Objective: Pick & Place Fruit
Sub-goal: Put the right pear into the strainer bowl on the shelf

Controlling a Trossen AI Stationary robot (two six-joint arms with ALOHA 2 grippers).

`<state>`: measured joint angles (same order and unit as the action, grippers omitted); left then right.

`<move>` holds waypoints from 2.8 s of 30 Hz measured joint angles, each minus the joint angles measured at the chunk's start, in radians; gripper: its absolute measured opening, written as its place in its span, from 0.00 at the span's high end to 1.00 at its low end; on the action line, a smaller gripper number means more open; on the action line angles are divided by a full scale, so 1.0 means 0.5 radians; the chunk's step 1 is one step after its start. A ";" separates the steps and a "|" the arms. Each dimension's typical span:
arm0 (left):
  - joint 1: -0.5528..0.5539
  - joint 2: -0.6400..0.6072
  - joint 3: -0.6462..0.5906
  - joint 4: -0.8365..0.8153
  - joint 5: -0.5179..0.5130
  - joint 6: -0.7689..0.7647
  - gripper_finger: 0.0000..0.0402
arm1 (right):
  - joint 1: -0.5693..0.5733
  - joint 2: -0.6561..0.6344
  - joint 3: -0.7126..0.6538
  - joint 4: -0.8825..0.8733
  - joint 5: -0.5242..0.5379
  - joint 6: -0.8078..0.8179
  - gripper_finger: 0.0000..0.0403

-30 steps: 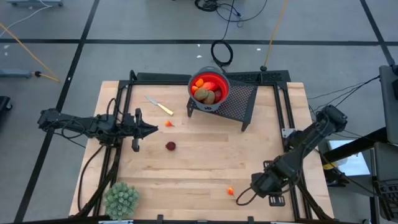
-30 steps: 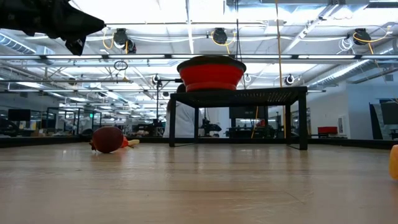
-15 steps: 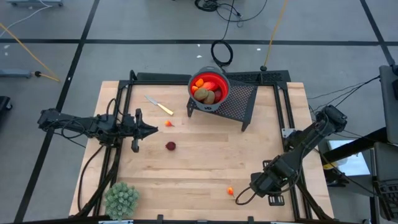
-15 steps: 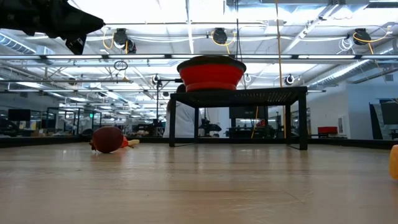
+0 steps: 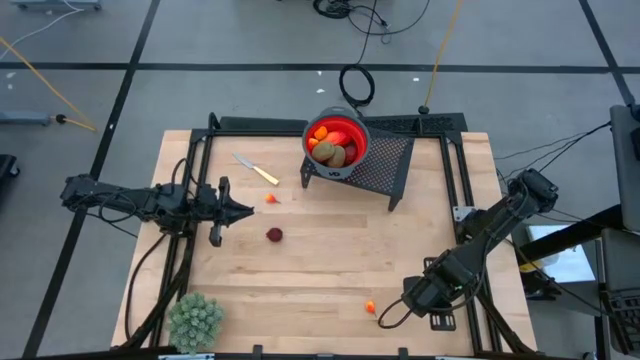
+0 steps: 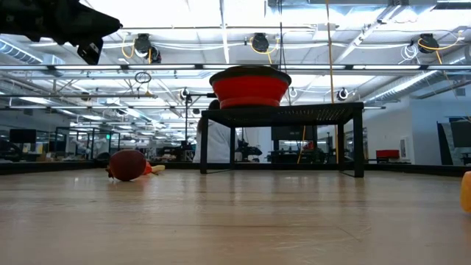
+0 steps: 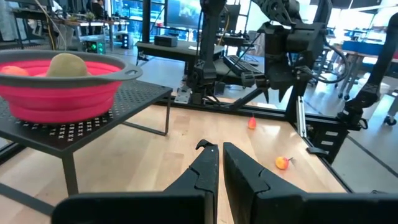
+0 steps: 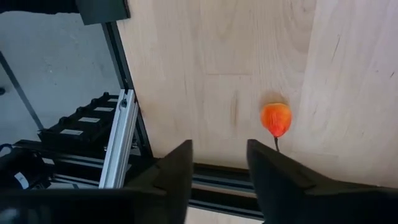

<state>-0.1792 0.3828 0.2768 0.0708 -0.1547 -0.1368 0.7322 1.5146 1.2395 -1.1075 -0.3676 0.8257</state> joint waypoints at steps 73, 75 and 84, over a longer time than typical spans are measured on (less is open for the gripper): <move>-0.001 0.000 0.001 0.001 -0.006 -0.047 0.95 | 0.100 -0.001 -0.873 0.754 0.050 0.090 0.53; -0.001 0.000 0.001 0.001 -0.006 -0.047 0.95 | 0.100 -0.001 -0.873 0.757 0.054 0.090 0.53; 0.000 0.000 0.002 0.001 -0.006 -0.048 0.95 | 0.099 -0.001 -0.873 0.748 0.058 0.090 0.65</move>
<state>-0.1792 0.3830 0.2775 0.0711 -0.1577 -0.1608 0.7818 1.5143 0.8032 -0.7334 -0.3386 0.8707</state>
